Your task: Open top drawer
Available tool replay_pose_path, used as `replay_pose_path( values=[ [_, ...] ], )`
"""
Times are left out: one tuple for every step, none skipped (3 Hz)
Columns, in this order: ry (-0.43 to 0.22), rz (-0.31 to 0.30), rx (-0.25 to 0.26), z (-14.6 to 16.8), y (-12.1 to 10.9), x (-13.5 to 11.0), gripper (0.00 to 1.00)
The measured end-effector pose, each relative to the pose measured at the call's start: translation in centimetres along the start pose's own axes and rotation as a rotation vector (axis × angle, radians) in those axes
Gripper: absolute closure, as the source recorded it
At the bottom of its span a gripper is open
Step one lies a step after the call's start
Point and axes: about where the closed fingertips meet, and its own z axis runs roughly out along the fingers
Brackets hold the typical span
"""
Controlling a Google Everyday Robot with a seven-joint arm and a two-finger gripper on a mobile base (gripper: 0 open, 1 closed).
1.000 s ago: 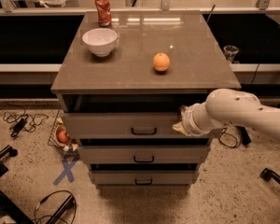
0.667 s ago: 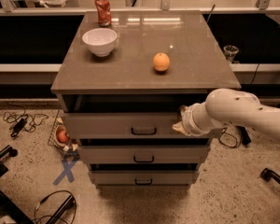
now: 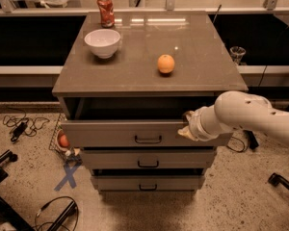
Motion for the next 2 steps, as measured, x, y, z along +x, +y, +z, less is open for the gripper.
replay_pose_path(
  values=[
    [0.0,0.0,0.0,-0.21,-0.07,-0.12,0.77],
    [0.0,-0.001,-0.002,-0.15,0.0,-0.18,0.53]
  ],
)
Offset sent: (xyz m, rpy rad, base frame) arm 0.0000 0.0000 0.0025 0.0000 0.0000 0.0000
